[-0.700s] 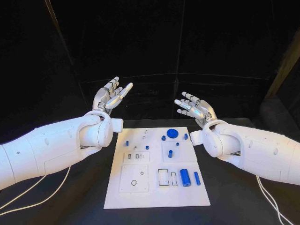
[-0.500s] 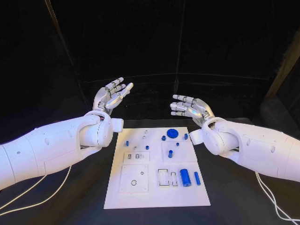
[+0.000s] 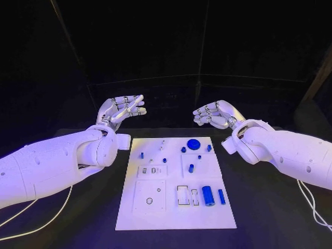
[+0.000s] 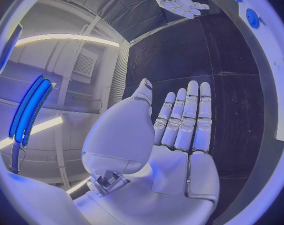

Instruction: Assemble the parts on the task board

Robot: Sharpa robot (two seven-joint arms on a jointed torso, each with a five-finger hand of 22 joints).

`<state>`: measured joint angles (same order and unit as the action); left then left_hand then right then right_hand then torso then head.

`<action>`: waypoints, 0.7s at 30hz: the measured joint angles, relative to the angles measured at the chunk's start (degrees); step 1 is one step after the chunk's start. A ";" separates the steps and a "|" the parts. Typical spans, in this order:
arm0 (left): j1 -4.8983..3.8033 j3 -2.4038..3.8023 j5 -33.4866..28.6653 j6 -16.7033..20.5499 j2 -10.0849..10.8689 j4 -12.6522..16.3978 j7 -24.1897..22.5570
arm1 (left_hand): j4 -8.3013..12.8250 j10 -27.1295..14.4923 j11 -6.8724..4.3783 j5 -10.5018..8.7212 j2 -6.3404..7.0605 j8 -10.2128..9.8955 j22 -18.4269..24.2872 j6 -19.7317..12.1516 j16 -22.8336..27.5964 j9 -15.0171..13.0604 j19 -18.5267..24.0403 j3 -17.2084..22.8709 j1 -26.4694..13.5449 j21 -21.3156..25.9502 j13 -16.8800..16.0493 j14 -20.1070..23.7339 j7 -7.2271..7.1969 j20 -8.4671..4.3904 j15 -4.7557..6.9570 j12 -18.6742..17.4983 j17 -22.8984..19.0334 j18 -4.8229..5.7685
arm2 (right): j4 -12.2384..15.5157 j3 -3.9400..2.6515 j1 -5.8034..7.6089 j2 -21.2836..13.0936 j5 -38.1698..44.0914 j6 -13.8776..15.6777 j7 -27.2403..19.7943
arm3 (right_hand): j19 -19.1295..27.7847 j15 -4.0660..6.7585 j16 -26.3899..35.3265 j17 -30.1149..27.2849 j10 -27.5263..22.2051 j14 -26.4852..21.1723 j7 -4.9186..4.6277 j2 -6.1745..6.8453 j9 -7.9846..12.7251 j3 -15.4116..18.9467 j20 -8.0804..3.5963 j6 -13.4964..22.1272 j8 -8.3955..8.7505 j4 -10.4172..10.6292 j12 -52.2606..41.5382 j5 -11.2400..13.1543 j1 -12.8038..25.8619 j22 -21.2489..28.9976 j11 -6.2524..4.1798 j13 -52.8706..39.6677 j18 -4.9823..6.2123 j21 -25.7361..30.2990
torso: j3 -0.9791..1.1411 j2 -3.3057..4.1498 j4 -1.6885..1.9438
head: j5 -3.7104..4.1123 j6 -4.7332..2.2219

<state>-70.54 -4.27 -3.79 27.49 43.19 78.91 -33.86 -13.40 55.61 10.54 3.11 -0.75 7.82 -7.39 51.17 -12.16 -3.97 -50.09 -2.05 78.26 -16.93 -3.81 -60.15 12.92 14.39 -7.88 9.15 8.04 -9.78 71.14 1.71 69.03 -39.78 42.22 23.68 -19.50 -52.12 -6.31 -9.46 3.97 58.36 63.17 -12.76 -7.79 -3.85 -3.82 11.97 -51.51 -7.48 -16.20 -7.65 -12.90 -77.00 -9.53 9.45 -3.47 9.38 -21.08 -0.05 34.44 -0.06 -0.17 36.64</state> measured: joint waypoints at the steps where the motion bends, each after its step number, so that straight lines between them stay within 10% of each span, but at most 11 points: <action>1: 0.00 0.00 0.06 -0.19 0.43 0.47 0.03 | 0.08 0.43 -0.12 0.00 -0.15 0.00 0.09 0.29 0.00 0.05 -0.38 -0.05 0.15 0.00 0.00 -0.39 0.12 -0.21 0.20 -0.28 0.17 0.00 | 0.02 0.00 0.31 0.00 1.78 0.00 0.45 | -0.57 0.35 0.00 0.10 0.97 1.24 0.07 0.00 0.00 -0.35 -0.44 -0.76 0.00 -0.05 0.28 -0.02 0.00 -0.37 -0.23 0.00 -0.01 -0.81 | 0.00 0.25 0.01 | -0.01 -0.10; 21: 0.04 -0.03 1.04 -3.31 6.60 11.55 0.96 | 1.09 2.45 -0.71 0.00 -0.64 -0.27 0.71 1.98 0.00 0.11 -2.27 -0.78 0.64 0.00 -0.01 -2.22 -0.03 -0.88 0.80 -1.16 1.31 0.02 | 1.67 -0.07 3.75 2.56 38.62 -8.45 17.51 | -10.27 6.11 -13.81 12.01 8.50 20.59 2.52 5.38 0.01 -3.86 -6.03 -7.44 3.22 -0.03 3.73 0.72 2.97 -13.27 -3.52 -0.21 -0.02 -24.07 | -0.55 6.09 0.60 | 0.79 -1.71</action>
<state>-70.50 -4.30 -2.75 24.19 49.79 90.46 -32.90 -12.31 58.07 9.83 3.10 -1.39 7.55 -6.68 53.15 -12.15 -3.86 -52.36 -2.83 78.90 -16.93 -3.82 -62.37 12.89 13.51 -7.08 7.99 9.35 -9.76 72.81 1.65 72.79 -37.22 80.84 15.23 -1.99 -62.39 -0.20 -23.28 15.98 66.86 83.77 -10.25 -2.41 -3.83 -7.68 5.94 -58.95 -4.26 -16.23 -3.92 -12.18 -74.02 -22.80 5.94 -3.68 9.37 -45.15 -0.60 40.53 0.54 0.62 34.93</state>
